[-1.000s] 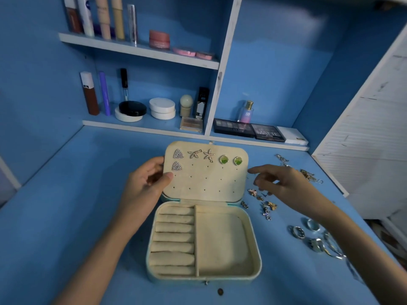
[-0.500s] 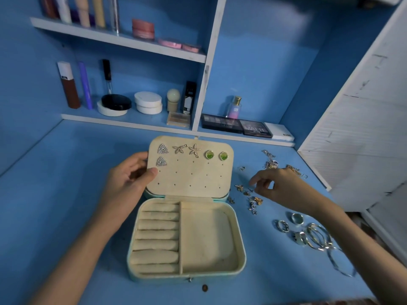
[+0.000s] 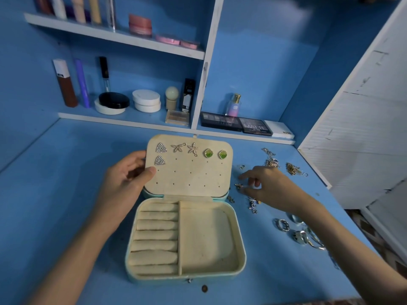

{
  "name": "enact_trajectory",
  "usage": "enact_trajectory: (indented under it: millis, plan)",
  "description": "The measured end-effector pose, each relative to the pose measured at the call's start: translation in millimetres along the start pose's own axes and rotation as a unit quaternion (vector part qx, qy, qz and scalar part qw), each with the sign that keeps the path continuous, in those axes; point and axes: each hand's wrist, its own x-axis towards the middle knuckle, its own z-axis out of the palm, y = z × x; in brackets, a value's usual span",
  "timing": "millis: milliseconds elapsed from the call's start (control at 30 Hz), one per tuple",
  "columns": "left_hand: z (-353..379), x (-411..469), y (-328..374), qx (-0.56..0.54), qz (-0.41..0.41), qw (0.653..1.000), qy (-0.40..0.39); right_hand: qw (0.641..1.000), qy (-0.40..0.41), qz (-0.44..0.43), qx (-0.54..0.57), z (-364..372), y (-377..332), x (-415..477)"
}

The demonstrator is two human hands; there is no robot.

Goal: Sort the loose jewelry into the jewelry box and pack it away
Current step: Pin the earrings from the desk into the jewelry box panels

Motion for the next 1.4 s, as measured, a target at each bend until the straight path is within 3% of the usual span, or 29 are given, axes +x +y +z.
enact_trajectory:
  millis: [167, 533, 767, 1100, 1400]
  plan:
    - [0, 0, -1, -0.004, -0.001, 1.0, 0.005, 1.0, -0.005, -0.008, -0.002, 5, -1, 4]
    - [0, 1, -2, -0.006, -0.004, 1.0, 0.001, 0.994, 0.018, 0.025, 0.108, 5, 6, 8]
    - [0, 2, -2, -0.007, -0.003, 1.0, -0.002, 0.995, 0.028, 0.02, 0.094, -3, 16, 1]
    - [0, 2, -3, -0.003, -0.001, 1.0, -0.003, 0.996, -0.051, -0.01, 0.07, -15, 22, -22]
    - [-1, 3, -4, -0.001, -0.002, 1.0, -0.002, 0.997, -0.043, -0.018, 0.061, -7, 28, -22]
